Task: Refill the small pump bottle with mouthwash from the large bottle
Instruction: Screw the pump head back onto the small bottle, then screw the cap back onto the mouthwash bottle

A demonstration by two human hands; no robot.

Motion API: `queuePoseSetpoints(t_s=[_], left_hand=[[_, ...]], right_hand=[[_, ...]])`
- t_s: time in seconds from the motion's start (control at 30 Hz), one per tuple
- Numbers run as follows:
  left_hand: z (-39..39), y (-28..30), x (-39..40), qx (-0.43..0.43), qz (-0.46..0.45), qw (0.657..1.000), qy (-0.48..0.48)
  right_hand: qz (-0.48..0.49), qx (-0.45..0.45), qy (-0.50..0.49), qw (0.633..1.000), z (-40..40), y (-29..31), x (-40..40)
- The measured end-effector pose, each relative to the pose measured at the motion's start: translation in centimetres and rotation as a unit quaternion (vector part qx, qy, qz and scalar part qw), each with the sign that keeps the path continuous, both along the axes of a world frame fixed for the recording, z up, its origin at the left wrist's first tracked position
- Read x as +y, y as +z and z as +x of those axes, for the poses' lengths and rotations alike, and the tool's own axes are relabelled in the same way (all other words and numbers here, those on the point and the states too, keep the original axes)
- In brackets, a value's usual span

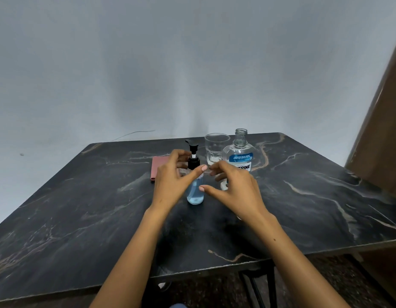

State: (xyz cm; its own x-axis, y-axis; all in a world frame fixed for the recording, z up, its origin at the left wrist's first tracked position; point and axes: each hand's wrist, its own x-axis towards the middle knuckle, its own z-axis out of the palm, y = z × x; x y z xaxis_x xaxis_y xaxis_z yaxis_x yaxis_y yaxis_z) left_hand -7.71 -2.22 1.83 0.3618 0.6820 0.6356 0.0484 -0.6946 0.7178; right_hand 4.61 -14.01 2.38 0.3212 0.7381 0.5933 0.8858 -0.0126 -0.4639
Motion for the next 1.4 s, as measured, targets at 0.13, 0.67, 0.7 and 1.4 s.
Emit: queuePoseSetpoints(t_s=[0.13,0.67,0.7,1.4], left_hand=[[-1.1,-0.1,-1.2,-0.05,-0.024,0.998,0.044],[7.5,2.2,-7.0,-0.084,0.151,0.984,-0.035],[8.1,2.2,-6.8,-0.071,0.144,0.986,-0.044],[7.5,0.1,-4.0,-0.042,0.028,0.997,-0.055]], right_hand=[[0.014,0.009,0.004,1.0,2.5,0.0,-3.4],[-0.106,0.023,0.047,0.993,6.4,-2.9,-6.4],[-0.099,0.03,0.054,0.993,6.5,-3.0,-6.4],[0.106,0.21,0.169,0.957,6.2,-2.0,-6.1]])
